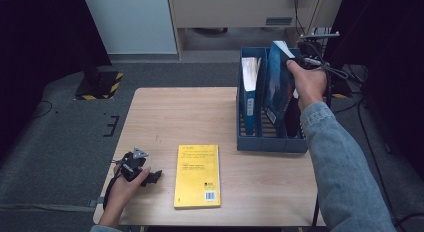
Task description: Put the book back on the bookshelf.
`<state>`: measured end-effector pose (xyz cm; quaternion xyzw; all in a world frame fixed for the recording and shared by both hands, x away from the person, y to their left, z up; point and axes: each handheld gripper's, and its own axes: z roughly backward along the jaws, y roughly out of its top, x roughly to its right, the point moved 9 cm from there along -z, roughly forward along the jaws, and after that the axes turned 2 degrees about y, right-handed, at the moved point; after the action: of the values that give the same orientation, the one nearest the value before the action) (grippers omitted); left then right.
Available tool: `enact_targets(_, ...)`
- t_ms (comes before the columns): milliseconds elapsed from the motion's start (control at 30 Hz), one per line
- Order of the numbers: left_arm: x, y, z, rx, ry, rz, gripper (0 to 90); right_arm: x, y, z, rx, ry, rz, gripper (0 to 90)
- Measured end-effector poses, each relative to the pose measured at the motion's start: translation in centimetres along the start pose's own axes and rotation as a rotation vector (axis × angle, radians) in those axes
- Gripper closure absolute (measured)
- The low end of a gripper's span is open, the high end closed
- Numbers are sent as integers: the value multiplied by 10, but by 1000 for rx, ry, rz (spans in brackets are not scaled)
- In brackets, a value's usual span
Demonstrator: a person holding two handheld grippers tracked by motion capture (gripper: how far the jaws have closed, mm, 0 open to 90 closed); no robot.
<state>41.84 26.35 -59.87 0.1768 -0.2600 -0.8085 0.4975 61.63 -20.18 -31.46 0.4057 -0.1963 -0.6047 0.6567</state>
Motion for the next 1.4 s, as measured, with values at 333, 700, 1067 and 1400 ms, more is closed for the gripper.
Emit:
enact_targets(333,0,0,0,-1,-2,-3,0,1,-14,-17,4,-16,-19,726)
enact_targets(700,0,0,0,0,-3,-5,0,4,-25,-27,6,-13,-32,725)
enact_targets(1067,0,1,0,1,-3,-5,0,5,-32,-34,7,-16,-60,725)
enact_targets(1400,1,1,-1,2,-3,-6,0,6,-39,-39,6,-13,-69,723)
